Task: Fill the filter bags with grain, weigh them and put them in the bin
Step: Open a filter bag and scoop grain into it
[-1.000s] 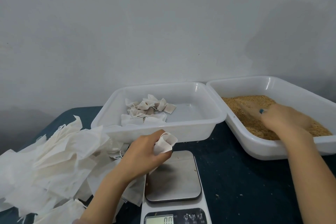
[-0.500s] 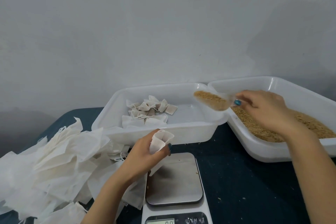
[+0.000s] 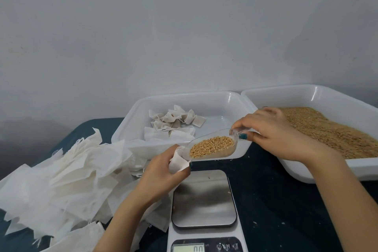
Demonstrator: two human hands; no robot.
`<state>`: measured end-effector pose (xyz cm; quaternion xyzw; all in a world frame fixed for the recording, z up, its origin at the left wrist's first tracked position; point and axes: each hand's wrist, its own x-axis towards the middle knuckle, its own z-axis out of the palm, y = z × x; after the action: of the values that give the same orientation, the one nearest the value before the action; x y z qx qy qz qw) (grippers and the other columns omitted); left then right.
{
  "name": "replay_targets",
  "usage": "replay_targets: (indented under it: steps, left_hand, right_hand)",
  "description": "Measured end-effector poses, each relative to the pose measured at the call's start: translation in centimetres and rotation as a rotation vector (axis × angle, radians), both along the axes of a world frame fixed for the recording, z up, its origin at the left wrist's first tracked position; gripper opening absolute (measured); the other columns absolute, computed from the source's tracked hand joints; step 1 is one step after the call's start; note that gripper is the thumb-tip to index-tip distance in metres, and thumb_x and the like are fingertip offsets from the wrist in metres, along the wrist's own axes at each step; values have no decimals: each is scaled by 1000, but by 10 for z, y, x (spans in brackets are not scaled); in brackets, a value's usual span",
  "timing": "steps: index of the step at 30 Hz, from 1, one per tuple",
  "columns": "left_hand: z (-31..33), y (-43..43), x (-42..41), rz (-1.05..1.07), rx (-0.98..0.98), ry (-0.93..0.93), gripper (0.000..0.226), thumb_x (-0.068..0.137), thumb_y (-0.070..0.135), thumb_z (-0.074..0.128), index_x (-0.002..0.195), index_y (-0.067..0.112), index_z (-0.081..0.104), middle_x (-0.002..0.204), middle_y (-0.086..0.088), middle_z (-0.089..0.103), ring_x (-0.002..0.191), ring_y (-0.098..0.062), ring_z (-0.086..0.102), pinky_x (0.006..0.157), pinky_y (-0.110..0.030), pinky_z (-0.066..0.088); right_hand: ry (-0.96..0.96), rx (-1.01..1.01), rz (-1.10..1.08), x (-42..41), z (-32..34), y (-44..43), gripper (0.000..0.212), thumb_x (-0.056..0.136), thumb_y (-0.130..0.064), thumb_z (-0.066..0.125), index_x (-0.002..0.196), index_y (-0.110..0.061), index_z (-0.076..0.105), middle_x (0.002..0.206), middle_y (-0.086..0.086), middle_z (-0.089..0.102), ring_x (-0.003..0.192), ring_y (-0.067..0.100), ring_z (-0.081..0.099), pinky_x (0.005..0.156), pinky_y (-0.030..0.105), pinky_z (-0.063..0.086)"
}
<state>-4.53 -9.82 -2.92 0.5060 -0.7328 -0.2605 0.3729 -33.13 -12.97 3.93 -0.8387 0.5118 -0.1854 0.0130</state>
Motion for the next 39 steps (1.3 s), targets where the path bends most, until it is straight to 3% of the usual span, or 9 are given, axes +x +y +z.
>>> replay_targets:
  steps: [4,11,20,24,29,35,39]
  left_hand:
    - [-1,-1,0,25,-9,-107,30,73,41,59,99,25,60,87,5,69,80,-18,64,74,-49,53]
    - [-3,-1,-5,44,-54,-269,31,72,50,55,94,28,51,84,7,67,74,-12,61,66,-38,51]
    - [-4,0,-7,12,-52,-231,30,73,48,59,92,26,49,77,5,63,70,-12,58,61,-33,47]
    - [-2,2,-8,-24,-32,-185,31,74,49,59,92,25,49,78,8,63,70,-10,59,60,-33,46]
    - [1,5,-10,-63,11,-112,40,70,54,53,96,24,51,81,5,66,73,-13,62,70,-43,52]
    - [5,8,-13,-127,28,-21,31,73,51,50,94,29,52,81,14,69,78,-7,64,77,-40,54]
    - [4,8,-13,-148,11,3,28,76,52,49,95,31,51,82,13,69,80,-6,64,77,-35,53]
  right_hand:
    - [132,-70,-26,4,7,2,24,100,-35,47,120,-47,56,109,-29,53,118,0,39,113,36,0]
    - [285,-273,-24,17,18,8,28,99,-36,47,123,-47,55,113,-19,55,120,10,38,109,42,-5]
    - [290,-402,-2,25,27,13,26,90,-27,68,115,-36,69,103,-3,63,114,26,49,110,49,0]
    - [284,-436,-1,26,32,14,24,84,-25,75,108,-31,73,97,2,65,109,32,54,108,59,10]
    - [290,-480,-15,25,38,14,23,82,-25,76,104,-30,75,95,3,66,107,35,54,106,59,11]
    - [336,-413,-33,24,47,16,28,93,-39,57,120,-41,65,111,-4,60,121,23,36,111,53,-2]
    - [324,-395,-38,24,48,18,31,94,-42,49,122,-43,63,113,-7,59,122,22,36,111,52,-2]
